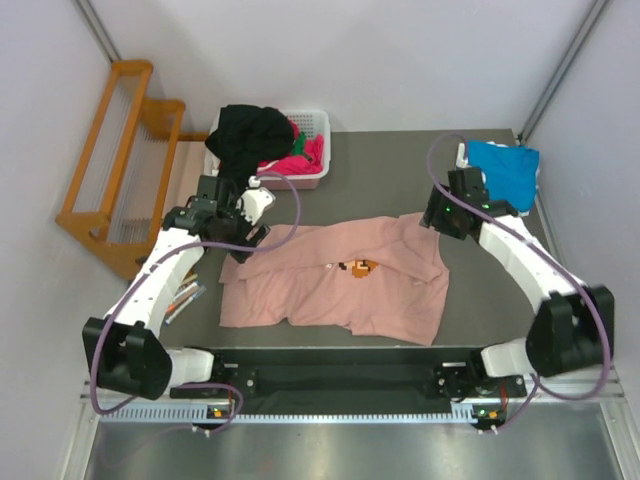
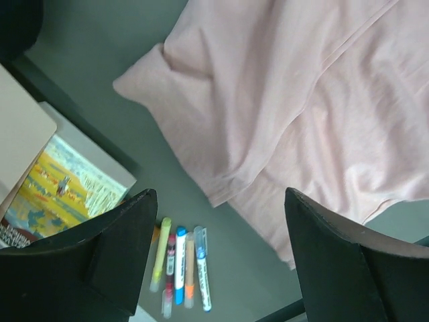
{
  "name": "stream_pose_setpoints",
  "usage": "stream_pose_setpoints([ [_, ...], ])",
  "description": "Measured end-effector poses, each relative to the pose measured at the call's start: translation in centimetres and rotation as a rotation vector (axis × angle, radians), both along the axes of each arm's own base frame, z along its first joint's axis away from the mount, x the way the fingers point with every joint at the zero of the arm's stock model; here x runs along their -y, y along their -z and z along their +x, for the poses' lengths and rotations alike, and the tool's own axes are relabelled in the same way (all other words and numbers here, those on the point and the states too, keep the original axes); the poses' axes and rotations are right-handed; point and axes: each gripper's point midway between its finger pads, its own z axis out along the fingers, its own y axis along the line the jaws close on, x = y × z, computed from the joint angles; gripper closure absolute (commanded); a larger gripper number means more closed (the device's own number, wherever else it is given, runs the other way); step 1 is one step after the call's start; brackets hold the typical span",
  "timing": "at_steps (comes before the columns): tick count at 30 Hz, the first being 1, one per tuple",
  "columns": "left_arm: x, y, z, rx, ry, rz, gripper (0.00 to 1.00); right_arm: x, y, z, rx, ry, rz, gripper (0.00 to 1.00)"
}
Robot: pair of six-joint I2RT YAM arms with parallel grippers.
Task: Fold and stack the t-shirts
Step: Fold the tshirt
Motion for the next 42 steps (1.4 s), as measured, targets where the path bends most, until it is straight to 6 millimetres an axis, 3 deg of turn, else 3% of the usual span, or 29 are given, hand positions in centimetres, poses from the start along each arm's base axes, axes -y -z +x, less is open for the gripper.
stream_pose_setpoints([
  [5, 2.1, -0.4, 0.5, 0.021, -0.019, -0.06, 0.18, -2.2, 5.9, 3.5, -0.14, -0.034, 0.025, 0.5],
  [8, 3.0, 0.0, 1.1, 0.017, -0.046, -0.095, 0.19, -3.2, 8.8, 4.0, -0.213, -0.054, 0.036, 0.54],
  [11, 3.6, 1.7, 1.7, -0.028, -0.069, -0.101, 0.2, -4.1, 10.4, 3.6, -0.258, -0.075, 0.044, 0.56],
  [17, 4.2, 6.0, 2.3, -0.156, -0.102, -0.072, 0.2, -5.7, 10.4, 3.5, -0.245, -0.116, 0.061, 0.57],
  [22, 5.1, 7.2, 4.1, -0.189, -0.106, -0.066, 0.21, -6.5, 10.7, 2.7, -0.255, -0.144, 0.065, 0.58],
  [29, 6.0, 7.0, 7.1, -0.159, -0.108, -0.073, 0.21, -7.7, 12.5, -2.9, -0.331, -0.223, 0.036, 0.59],
  [35, 5.9, 8.3, 7.8, -0.181, -0.116, -0.049, 0.22, -7.8, 10.4, -7.6, -0.3, -0.278, 0.018, 0.59],
  [42, 6.1, 8.8, 7.7, -0.189, -0.112, -0.035, 0.22, -6.9, 6.6, -9.2, -0.218, -0.267, 0.004, 0.59],
])
